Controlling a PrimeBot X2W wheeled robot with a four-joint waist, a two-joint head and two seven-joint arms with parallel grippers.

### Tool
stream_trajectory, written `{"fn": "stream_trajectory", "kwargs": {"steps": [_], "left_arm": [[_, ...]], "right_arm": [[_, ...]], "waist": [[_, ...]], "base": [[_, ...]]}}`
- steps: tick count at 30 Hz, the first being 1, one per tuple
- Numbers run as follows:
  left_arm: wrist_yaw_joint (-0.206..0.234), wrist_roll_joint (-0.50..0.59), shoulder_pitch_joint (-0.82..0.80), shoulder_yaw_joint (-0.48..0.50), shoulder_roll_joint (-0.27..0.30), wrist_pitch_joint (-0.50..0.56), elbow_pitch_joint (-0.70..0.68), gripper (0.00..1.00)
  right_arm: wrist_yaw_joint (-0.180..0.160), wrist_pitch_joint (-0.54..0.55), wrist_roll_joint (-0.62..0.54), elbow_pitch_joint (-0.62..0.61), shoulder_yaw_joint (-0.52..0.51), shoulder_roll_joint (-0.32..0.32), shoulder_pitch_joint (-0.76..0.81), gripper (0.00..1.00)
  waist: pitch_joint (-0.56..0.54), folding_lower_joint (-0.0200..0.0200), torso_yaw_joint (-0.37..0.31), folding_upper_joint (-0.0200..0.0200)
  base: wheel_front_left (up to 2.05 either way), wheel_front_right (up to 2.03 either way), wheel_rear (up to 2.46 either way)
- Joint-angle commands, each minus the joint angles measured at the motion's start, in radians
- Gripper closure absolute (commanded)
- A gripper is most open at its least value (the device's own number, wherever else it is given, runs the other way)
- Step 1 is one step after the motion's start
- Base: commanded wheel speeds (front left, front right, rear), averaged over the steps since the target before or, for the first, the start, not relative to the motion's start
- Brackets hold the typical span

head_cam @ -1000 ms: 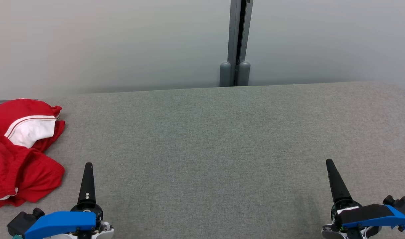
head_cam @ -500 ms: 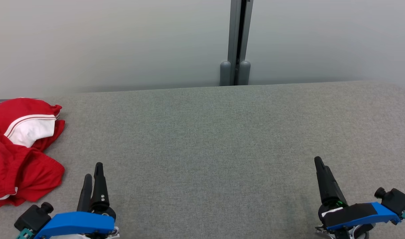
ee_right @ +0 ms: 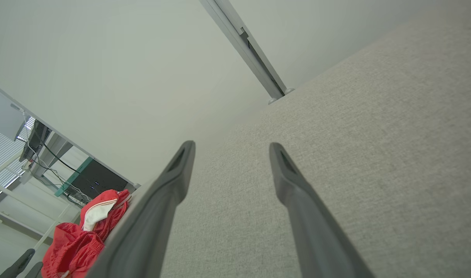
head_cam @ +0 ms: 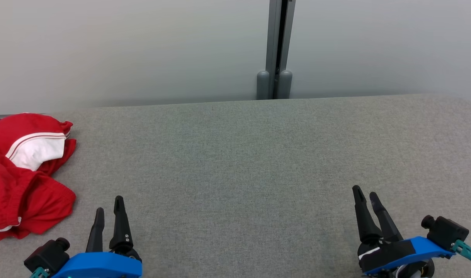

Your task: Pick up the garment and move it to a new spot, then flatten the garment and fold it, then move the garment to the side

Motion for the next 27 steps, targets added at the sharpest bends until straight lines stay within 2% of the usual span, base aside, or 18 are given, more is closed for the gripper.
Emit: {"fn": "stream_trajectory", "kwargs": {"steps": [1,27], "left_arm": [[0.007,0.033,0.002,-0.005,0.008,-0.010,-0.005,0.00],[0.028,0.269,0.013,-0.038,0.009,-0.075,0.066,0.00]], "right_arm": [[0.002,-0.010,-0.044,-0.004,0.007,-0.008,-0.001,0.00],[0.002,-0.075,-0.377,0.073,0.042,-0.010,-0.019,0.00]], "waist": [[0.000,-0.0001,0.000,0.0000],[0.000,-0.0001,0.004,0.0000]], "base": [[0.00,0.00,0.00],[0.00,0.00,0.00]]}}
